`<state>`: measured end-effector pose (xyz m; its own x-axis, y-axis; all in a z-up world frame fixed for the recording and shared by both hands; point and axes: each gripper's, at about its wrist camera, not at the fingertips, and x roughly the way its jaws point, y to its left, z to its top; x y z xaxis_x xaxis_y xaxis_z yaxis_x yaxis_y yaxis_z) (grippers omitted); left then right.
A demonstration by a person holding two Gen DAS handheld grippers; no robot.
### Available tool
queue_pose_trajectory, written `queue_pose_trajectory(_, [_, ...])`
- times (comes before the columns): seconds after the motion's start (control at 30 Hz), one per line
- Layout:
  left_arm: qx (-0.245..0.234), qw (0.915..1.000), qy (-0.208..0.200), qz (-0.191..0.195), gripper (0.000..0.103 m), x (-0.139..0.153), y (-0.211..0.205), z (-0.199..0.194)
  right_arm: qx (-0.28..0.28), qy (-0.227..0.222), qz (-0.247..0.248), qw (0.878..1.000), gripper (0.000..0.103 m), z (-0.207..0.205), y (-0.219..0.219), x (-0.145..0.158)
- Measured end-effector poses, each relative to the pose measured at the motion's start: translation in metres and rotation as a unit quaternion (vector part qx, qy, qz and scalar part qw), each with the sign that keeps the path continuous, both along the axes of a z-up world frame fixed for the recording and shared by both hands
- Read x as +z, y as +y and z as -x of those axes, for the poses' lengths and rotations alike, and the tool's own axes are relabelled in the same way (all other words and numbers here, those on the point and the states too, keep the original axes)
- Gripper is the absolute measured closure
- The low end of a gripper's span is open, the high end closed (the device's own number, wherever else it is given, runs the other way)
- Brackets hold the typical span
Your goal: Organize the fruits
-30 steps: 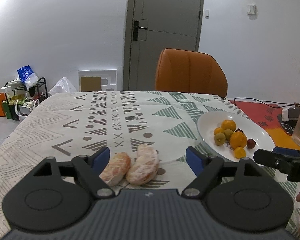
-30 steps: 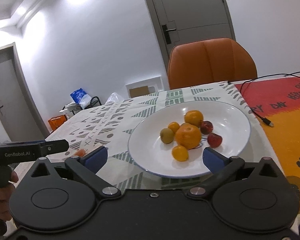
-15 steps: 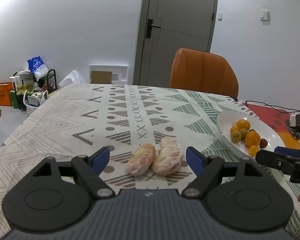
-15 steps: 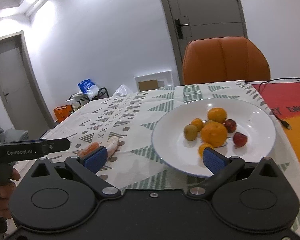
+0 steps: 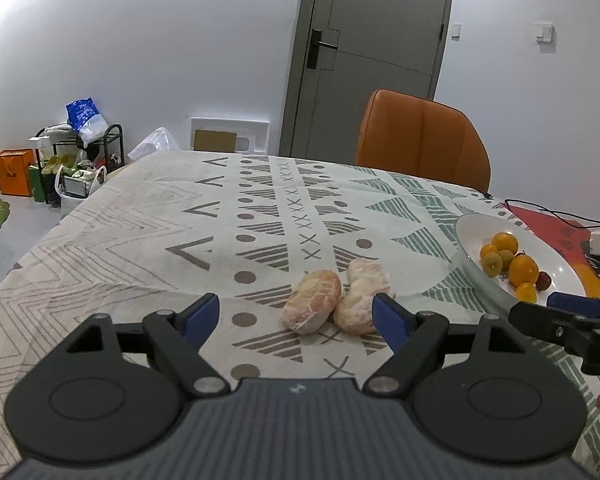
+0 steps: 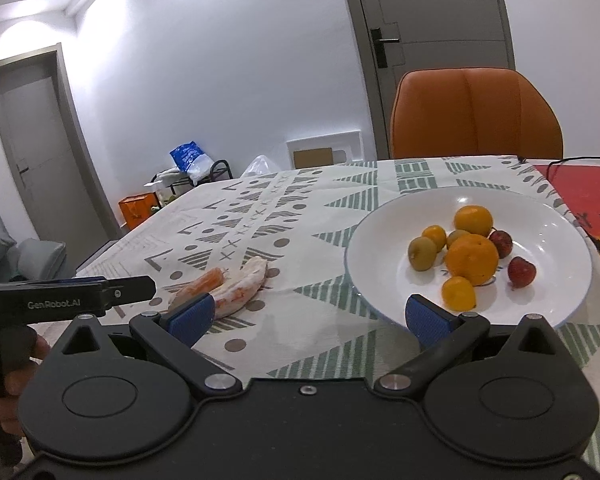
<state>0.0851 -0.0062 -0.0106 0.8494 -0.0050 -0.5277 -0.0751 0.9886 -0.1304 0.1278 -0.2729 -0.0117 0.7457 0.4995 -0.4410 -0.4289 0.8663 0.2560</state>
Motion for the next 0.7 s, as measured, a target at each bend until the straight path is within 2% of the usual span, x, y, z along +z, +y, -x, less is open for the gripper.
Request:
queue_pose_trajectory(0.43, [0.009, 0.9996, 0.007, 0.025, 0.024, -0.011, 0.015, 0.0, 0.029, -0.006, 0.006, 1.0, 0.0, -0.002, 0.021, -0.001])
queue_pose_trajectory(0.7, [0.0, 0.9997, 0.009, 0.023, 0.026, -0.018, 0.014, -0.002, 0.057, -0.007, 0.016, 0.998, 0.012, -0.01, 0.04, -0.002])
